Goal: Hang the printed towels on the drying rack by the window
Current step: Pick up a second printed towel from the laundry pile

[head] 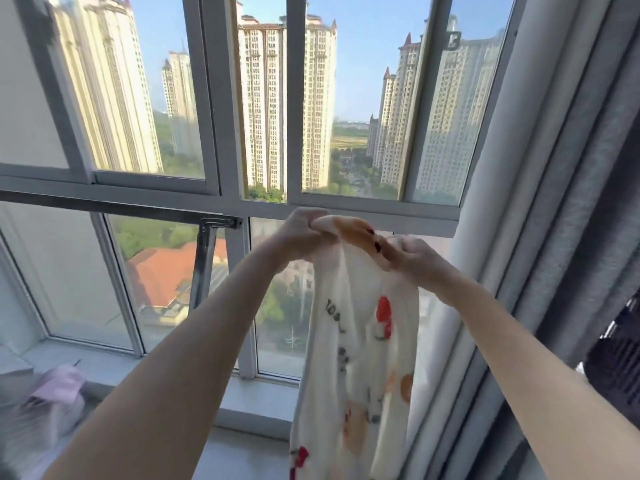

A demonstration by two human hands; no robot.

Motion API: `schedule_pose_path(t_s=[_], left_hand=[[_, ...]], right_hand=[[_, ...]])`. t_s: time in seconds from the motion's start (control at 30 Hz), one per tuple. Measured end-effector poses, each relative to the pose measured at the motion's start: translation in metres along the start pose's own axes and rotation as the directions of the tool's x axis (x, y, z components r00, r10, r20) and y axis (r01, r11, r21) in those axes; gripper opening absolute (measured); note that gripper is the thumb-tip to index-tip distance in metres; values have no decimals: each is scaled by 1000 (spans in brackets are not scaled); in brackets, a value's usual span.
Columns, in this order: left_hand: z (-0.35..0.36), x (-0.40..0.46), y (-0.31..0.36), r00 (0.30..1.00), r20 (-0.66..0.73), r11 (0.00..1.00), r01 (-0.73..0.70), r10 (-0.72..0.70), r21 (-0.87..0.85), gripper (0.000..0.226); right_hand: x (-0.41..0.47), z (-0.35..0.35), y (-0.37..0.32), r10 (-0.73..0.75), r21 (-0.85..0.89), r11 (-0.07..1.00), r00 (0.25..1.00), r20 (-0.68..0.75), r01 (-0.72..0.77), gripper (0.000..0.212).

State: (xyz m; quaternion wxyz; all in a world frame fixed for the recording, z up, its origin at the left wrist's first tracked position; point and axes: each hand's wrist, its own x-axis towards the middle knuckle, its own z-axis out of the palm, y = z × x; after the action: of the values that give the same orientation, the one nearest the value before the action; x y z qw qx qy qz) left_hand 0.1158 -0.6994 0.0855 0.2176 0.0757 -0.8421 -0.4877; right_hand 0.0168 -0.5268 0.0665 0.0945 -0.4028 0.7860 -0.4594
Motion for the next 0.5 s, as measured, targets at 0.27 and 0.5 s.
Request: schedule_pose_path(t_s=[0.27, 0.5], left_hand=[[-8, -4, 13, 999, 35, 999, 2, -1, -35, 24], [0, -30, -62, 863, 364, 929, 272, -351, 250, 46]], right_hand=[[13, 38, -20, -27, -186, 982, 1000, -14, 24, 11], [36, 35, -48, -80, 275, 951, 973, -217, 139, 38]])
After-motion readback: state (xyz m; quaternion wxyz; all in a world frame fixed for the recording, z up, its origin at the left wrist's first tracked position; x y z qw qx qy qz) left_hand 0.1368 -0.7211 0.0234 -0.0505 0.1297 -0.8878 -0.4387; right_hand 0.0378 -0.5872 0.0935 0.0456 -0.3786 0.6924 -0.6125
